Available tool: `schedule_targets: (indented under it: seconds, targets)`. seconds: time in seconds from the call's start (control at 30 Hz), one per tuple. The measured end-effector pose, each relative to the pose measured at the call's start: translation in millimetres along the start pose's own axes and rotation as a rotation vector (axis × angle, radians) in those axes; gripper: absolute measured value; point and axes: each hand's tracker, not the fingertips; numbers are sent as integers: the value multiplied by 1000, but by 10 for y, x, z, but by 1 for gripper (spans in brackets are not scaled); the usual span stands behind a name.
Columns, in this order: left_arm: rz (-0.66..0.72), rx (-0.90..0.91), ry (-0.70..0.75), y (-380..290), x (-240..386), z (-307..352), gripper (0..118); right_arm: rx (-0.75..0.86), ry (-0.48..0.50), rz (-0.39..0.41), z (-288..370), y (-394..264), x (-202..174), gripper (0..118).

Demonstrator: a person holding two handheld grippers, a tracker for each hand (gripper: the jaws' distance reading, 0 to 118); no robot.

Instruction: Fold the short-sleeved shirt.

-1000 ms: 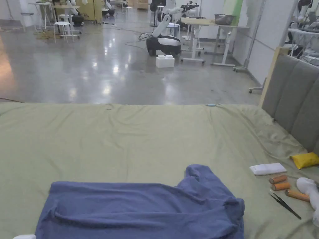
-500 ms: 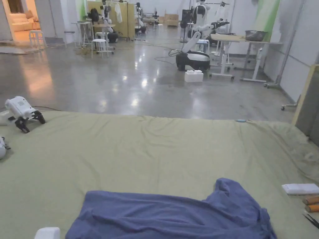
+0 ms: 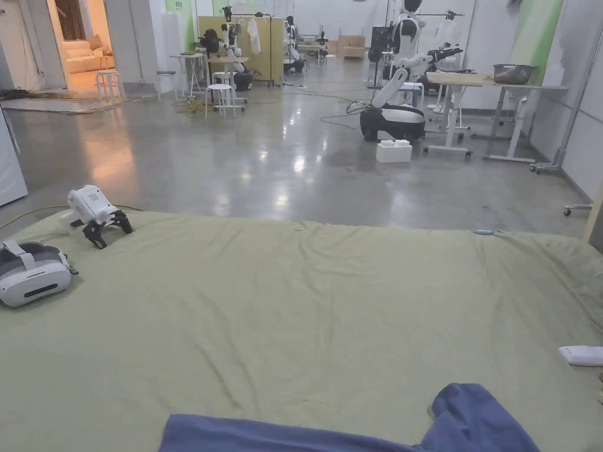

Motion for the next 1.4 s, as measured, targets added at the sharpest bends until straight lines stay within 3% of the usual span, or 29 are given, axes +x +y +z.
schedule_targets:
  seconds: [0.07, 0.1, 0.23, 0.3, 0.57, 0.67, 0.7, 0.8, 0.83, 0.87, 1.07, 1.4]
  targets:
    - [-5, 4, 10, -7, 12, -16, 74, -20, -9, 21, -47, 28, -12, 49]
    - [-7, 23, 31, 38, 23, 33, 87, -11, -15, 19, -20, 34, -3, 66]
    - [24, 317, 39, 254, 169, 547, 90, 153, 153, -30, 314, 237, 55, 66]
    - [-8, 497, 42, 420, 363, 919, 90, 284, 232, -7, 574, 409, 16, 66]
    - [-158, 948, 106, 785, 1162, 2170, 90, 724, 309, 95, 1799, 926, -420, 66]
    - [-144, 972, 52, 766, 1315, 2361, 83, 767, 317, 127, 2026, 959, -516, 64]
    - [-147, 972, 55, 744, 1362, 2396, 76, 777, 322, 120, 2059, 954, -540, 58]
    - [-219, 982, 98, 699, 1482, 2472, 23, 795, 327, 112, 2151, 931, -590, 2]
    - [-231, 979, 111, 675, 1511, 2487, 7, 811, 321, 102, 2158, 900, -604, 1]
    - [-234, 988, 123, 645, 1530, 2501, 2, 808, 322, 108, 2173, 890, -607, 1]
    - [-258, 968, 134, 610, 1527, 2559, 0, 789, 333, 112, 2186, 868, -632, 0]
    - [-117, 871, 67, 717, 1258, 2451, 0, 758, 346, 94, 2080, 858, -598, 0]
